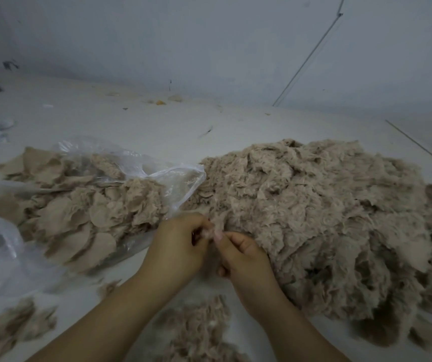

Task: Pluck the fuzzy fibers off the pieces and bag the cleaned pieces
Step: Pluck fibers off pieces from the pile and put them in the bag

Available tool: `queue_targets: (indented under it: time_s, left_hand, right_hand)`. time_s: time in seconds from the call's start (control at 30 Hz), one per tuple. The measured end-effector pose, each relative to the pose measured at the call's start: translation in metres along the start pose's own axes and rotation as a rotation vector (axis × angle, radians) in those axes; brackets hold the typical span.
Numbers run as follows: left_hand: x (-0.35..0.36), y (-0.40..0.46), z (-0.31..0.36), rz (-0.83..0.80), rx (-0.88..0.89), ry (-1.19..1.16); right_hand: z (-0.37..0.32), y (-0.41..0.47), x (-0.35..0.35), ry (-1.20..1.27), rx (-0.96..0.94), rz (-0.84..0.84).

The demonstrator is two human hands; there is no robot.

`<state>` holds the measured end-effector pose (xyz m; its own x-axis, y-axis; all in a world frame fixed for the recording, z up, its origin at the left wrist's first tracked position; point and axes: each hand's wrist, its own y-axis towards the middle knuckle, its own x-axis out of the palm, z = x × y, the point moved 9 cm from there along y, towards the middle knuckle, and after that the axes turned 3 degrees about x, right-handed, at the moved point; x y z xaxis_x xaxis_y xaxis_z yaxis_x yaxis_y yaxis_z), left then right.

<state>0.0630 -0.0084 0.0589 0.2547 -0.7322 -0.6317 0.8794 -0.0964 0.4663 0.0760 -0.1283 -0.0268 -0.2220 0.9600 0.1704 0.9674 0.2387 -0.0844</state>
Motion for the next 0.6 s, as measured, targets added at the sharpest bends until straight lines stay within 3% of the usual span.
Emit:
queue_targets:
  time_s: [0.07,0.27,0.47,0.6]
  left_hand:
    - [0.003,-0.007,0.015,-0.065,0.111,0.065]
    - [-0.004,-0.014,0.010,-0.080,0.033,0.002]
    - [0.002,-0.021,0.028,-0.287,0.099,-0.129]
    - [-0.010,-0.018,0.036,-0.219,0.071,-0.266]
  right_hand:
    - [0.000,0.000,0.001,0.014,0.001,-0.003]
    - [0.010,0.002,-0.008,0.045,0.052,0.064]
    - [0.010,0.000,-0.007,0.065,0.087,0.074]
    - [0.006,-0.003,-0.009,0.050,0.080,0.128]
